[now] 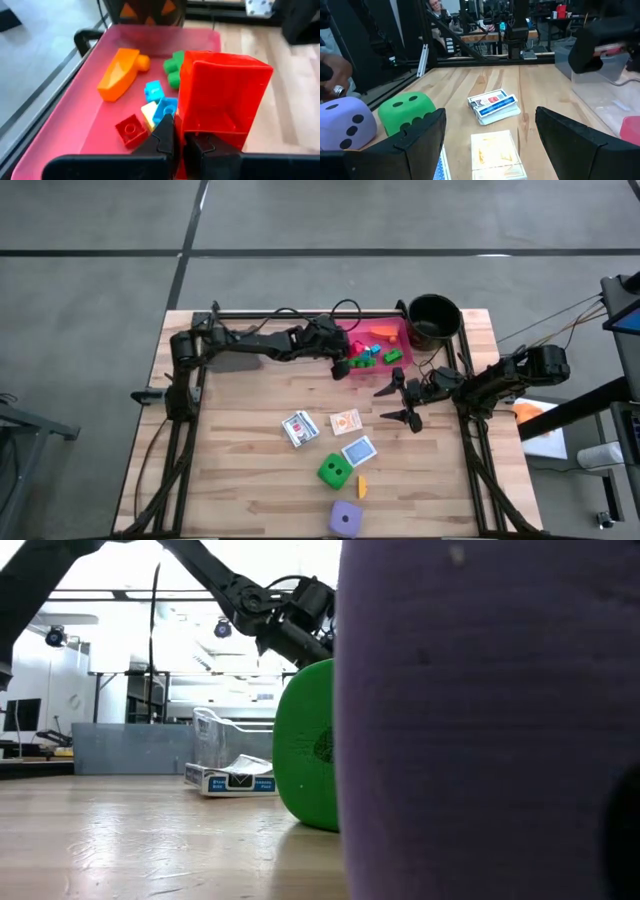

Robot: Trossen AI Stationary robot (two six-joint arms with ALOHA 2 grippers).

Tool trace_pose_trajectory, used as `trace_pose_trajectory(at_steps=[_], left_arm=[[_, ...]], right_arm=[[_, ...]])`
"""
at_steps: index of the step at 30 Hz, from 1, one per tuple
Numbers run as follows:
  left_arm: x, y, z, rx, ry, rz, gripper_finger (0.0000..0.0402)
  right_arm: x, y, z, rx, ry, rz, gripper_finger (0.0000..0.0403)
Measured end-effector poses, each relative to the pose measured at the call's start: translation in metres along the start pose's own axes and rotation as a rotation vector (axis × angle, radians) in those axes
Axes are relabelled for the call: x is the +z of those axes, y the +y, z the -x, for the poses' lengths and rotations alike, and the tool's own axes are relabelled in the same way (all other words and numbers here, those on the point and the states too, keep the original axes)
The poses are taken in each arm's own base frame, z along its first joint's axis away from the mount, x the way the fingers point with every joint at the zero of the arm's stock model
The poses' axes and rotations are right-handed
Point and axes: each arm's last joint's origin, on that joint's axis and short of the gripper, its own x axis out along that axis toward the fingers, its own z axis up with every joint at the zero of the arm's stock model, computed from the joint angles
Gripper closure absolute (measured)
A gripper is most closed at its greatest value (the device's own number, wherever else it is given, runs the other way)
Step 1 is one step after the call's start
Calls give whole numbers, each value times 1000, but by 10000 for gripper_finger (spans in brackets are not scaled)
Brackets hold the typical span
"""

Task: Pick & Place Toys
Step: Put the red game piece into the pink bin

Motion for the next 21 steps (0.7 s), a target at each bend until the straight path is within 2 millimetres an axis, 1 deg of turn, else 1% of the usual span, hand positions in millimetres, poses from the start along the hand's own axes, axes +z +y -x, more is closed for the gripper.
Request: trace_pose_trajectory(at_steps=[4, 7, 17, 21], left_arm=[[0, 0, 0, 4, 3, 4, 390], [-2, 0, 0, 26, 16, 34, 380], [-5, 1, 0, 30, 53, 52, 311], [-6, 1, 0, 29, 58, 53, 272]], right_arm=[[0, 0, 0, 0, 0, 0, 96], [0, 0, 0, 0, 0, -1, 96], [0, 0, 0, 0, 0, -3, 96], [0, 0, 0, 0, 0, -4, 96]])
